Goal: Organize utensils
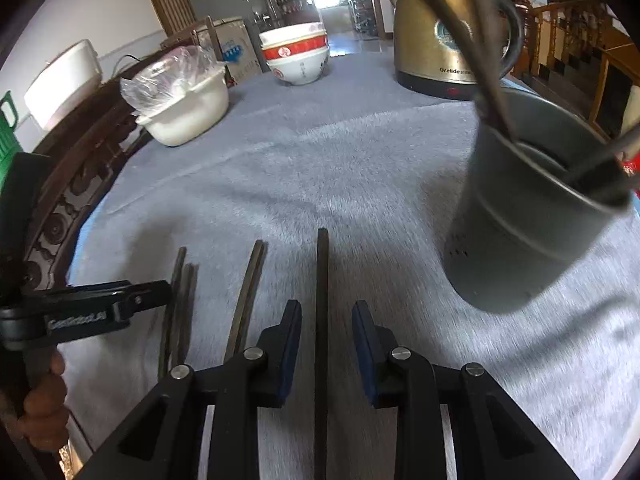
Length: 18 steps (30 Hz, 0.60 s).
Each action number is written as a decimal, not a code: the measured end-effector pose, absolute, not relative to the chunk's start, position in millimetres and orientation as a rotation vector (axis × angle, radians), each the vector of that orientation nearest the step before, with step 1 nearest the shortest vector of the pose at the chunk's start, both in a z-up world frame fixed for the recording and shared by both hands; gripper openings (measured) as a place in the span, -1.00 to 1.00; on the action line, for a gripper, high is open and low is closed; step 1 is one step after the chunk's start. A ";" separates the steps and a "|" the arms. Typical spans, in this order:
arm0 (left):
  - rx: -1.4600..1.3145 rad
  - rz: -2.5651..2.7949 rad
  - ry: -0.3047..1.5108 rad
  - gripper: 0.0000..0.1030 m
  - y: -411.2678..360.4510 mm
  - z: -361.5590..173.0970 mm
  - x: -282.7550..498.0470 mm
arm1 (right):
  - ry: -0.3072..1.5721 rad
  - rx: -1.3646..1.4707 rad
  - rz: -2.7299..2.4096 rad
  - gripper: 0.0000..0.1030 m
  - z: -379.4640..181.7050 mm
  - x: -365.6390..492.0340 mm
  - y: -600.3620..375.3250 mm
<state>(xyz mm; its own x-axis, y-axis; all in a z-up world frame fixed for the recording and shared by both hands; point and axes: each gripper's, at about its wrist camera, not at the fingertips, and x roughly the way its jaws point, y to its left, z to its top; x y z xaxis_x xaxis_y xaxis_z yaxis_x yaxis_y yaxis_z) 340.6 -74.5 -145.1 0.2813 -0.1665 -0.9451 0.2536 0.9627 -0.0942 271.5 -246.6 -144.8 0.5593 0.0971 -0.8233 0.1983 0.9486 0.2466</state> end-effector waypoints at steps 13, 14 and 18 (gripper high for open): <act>0.016 -0.277 1.287 -0.37 -85.8 -146.6 377.6 | 1.007 0.291 -0.118 -0.84 -148.7 299.8 -249.5; 0.016 -0.277 1.286 -0.61 -86.5 -146.6 378.2 | 1.005 0.296 -0.115 -0.85 -148.4 297.2 -250.6; -0.025 -0.296 1.297 -0.82 -75.4 -142.6 370.5 | 0.976 0.330 -0.092 -0.85 -142.7 283.9 -253.5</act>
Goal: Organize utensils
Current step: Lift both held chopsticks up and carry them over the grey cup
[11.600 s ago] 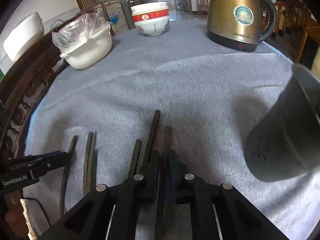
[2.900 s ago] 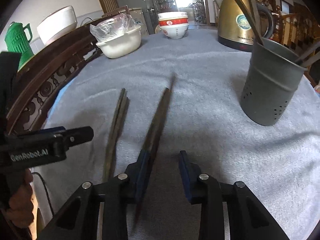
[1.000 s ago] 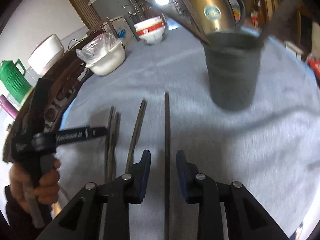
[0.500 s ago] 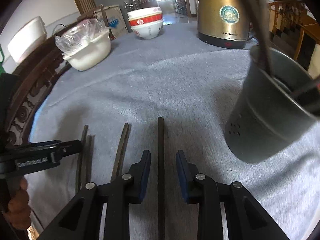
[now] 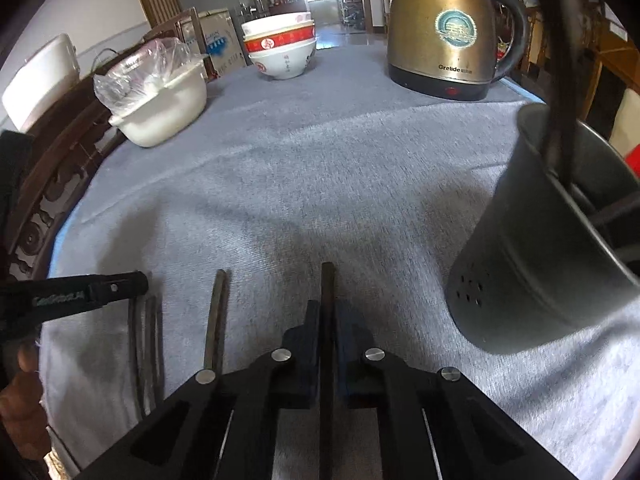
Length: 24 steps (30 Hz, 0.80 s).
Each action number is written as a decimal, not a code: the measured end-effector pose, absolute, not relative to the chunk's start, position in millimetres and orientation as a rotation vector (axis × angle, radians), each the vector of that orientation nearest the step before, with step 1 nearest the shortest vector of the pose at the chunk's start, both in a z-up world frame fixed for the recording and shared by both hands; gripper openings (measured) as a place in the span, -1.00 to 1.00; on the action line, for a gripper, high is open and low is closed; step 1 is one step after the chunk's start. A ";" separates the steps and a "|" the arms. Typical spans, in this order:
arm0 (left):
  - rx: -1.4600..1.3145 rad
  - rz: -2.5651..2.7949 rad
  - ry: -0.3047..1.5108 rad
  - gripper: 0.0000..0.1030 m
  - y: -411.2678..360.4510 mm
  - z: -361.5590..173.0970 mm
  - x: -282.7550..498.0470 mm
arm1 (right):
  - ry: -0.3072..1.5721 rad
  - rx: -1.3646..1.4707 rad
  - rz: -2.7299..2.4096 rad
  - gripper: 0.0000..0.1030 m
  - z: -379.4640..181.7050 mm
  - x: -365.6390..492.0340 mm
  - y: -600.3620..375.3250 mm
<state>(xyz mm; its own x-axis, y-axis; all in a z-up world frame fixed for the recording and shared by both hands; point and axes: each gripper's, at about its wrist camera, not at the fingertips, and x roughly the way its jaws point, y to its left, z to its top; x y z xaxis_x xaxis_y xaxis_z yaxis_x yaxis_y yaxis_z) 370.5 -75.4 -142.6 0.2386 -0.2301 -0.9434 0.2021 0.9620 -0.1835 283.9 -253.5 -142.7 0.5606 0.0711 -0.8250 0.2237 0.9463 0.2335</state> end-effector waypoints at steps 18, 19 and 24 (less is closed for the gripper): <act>-0.076 -0.332 0.972 -0.83 -36.7 -12.2 275.5 | 0.623 0.409 0.049 -0.85 -39.5 167.6 -273.1; -0.074 -0.340 0.957 -0.83 -40.1 -8.9 271.9 | 0.598 0.412 0.049 -0.86 -33.5 160.5 -275.4; -0.055 -0.385 0.883 -0.86 -58.2 17.3 248.8 | 0.495 0.425 0.020 -0.86 -12.2 134.7 -289.6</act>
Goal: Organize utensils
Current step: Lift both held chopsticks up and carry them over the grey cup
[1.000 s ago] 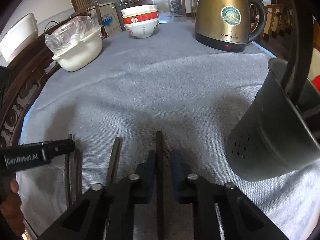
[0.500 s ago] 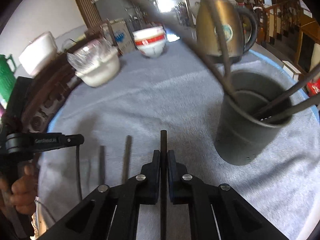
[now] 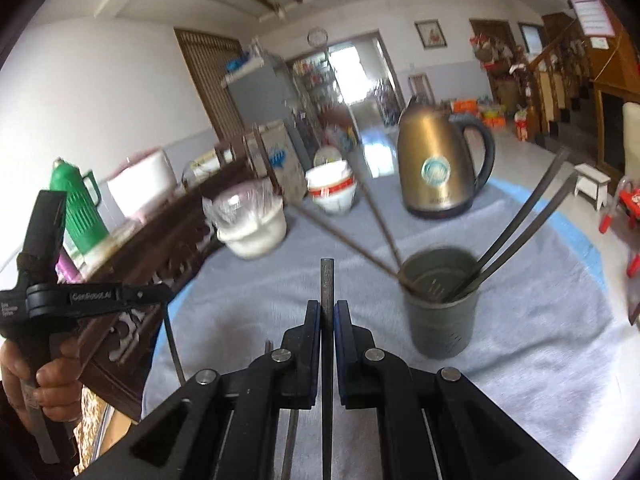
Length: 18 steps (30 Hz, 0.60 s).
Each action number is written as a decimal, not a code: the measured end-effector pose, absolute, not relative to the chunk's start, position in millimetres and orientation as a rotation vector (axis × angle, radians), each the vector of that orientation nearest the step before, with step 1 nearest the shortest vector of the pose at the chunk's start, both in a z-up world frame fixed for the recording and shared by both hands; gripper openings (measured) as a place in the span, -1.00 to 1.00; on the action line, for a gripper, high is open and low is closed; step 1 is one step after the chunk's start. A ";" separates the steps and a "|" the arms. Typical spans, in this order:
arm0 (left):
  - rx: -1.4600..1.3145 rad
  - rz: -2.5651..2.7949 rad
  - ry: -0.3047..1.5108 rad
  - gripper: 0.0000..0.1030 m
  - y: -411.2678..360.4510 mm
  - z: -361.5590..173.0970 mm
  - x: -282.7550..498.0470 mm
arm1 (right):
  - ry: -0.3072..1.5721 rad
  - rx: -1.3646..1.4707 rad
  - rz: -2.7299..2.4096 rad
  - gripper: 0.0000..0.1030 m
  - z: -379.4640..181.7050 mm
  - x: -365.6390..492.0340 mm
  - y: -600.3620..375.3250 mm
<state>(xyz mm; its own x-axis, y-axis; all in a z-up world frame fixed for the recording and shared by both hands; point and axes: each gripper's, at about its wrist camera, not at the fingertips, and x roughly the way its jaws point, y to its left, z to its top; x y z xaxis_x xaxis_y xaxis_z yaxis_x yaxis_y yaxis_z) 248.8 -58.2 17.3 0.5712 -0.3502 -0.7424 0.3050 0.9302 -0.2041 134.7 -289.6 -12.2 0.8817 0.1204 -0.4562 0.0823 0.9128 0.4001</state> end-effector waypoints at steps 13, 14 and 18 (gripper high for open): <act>-0.018 -0.491 0.743 -0.86 -95.1 75.5 212.3 | 0.327 0.511 -0.096 -0.85 18.0 108.8 -346.1; -0.014 -0.497 0.739 -0.86 -98.8 77.8 211.5 | 0.311 0.512 -0.103 -0.85 22.6 108.8 -350.1; -0.011 -0.525 0.710 -0.86 -116.0 92.1 208.9 | 0.238 0.510 -0.141 -0.85 39.9 108.3 -363.6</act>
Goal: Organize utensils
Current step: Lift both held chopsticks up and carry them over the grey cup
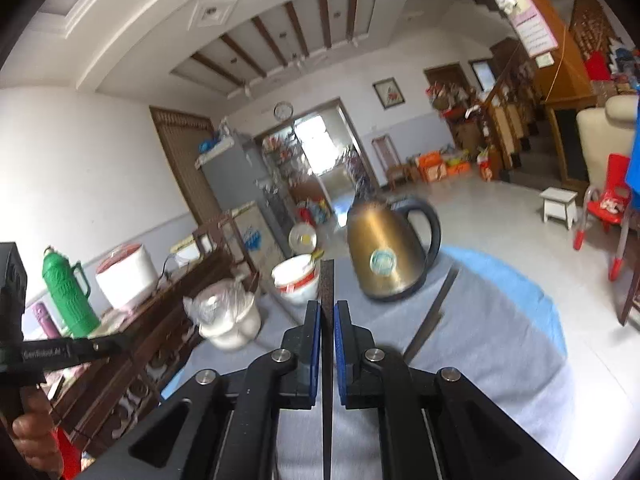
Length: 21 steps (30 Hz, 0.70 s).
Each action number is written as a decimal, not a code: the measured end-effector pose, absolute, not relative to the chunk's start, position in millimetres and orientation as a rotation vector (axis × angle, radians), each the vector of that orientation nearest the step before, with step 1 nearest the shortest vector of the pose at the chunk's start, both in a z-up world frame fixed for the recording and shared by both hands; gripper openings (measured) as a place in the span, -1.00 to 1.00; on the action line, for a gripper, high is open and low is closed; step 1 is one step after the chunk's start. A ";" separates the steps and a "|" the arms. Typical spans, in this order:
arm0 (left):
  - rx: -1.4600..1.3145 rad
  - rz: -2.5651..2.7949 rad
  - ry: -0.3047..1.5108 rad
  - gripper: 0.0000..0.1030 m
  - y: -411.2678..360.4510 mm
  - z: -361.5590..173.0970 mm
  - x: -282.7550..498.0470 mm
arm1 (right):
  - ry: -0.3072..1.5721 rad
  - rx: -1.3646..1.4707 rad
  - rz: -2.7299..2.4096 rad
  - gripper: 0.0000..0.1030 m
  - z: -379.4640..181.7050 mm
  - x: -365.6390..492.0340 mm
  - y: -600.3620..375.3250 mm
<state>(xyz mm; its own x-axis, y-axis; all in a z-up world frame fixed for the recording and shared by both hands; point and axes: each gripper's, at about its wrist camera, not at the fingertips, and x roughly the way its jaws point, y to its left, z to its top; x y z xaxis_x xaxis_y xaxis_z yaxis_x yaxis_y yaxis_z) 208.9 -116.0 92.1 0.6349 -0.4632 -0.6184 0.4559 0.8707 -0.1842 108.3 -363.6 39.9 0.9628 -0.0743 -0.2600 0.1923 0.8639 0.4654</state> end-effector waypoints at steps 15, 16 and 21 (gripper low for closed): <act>-0.067 -0.585 0.479 -0.86 -194.1 158.8 221.1 | -0.012 0.501 -0.336 -0.85 78.6 127.6 -397.2; -0.076 -0.584 0.466 -0.86 -198.5 159.1 223.5 | -0.015 0.495 -0.345 -0.85 78.6 129.4 -398.3; -0.067 -0.545 0.416 -0.86 -228.7 141.6 233.7 | 0.020 0.483 -0.370 -0.85 62.2 144.4 -398.8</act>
<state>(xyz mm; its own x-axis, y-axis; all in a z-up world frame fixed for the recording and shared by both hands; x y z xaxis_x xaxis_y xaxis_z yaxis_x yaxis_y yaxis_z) 233.7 -228.7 141.6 0.7738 -0.5165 -0.3667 0.4898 0.8550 -0.1706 144.4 -398.8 62.2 0.9333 -0.3431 -0.1058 0.3526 0.8206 0.4498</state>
